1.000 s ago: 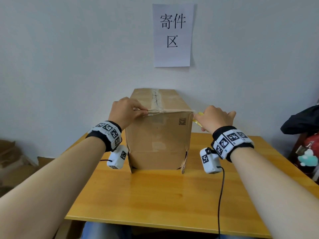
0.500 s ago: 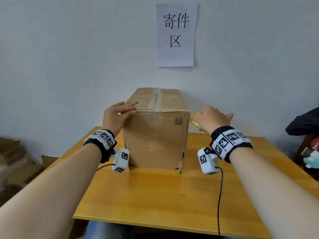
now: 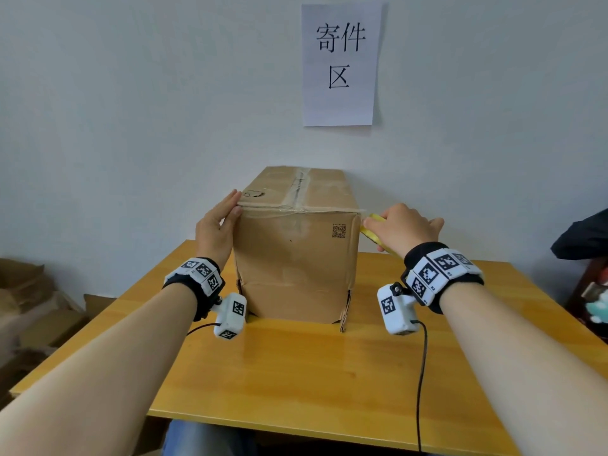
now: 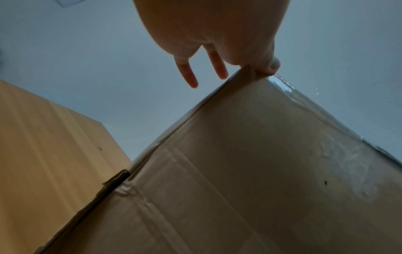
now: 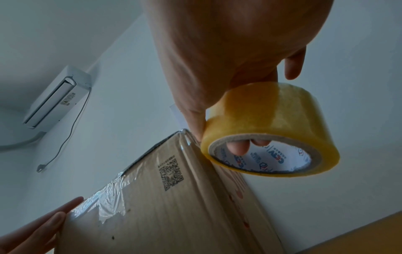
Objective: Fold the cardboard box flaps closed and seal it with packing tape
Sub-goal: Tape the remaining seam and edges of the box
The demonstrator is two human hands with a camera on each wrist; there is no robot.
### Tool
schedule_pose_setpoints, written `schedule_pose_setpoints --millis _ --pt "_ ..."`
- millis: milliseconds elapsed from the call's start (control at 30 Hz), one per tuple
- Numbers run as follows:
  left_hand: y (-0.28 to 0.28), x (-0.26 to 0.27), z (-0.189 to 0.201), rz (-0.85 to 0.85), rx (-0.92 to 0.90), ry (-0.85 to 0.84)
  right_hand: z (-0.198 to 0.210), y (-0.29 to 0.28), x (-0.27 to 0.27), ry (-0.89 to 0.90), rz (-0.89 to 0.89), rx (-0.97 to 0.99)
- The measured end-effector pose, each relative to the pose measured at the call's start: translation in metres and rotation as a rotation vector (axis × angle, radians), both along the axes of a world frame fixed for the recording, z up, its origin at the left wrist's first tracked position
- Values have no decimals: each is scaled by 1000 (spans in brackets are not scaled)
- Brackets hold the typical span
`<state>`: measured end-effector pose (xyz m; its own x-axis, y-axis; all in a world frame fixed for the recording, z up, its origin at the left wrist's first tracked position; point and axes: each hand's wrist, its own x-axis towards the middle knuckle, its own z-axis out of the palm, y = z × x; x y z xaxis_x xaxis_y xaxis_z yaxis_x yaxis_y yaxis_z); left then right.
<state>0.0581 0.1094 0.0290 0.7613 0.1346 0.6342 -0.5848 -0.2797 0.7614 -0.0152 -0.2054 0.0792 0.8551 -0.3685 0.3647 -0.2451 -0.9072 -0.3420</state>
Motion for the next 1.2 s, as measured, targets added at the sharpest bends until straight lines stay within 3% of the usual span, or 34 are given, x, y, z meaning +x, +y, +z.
schedule_pose_setpoints --millis 167,367,500,600,733,833,1000,1100,1200 --pt "-8 -3 -6 -25 -62 63 -2 1 2 -9 6 35" --pt "0 8 -4 -127 -361 221 -4 4 5 -22 27 72" --pt "-1 1 6 -119 -403 264 -4 5 3 -26 41 102" --pt "-3 0 18 48 -259 204 -4 5 1 -23 51 104" --pt "-29 -11 40 303 65 46 -1 6 -2 13 77 113" --pt "-68 -26 60 159 223 -93 6 4 -6 56 138 192" --pt "-130 -29 81 -153 576 13 25 -2 -13 142 311 440" --pt "-155 -27 90 -164 733 49 33 -6 -15 255 410 485" --pt "-169 -28 96 -71 963 28 36 -11 -14 335 474 480"
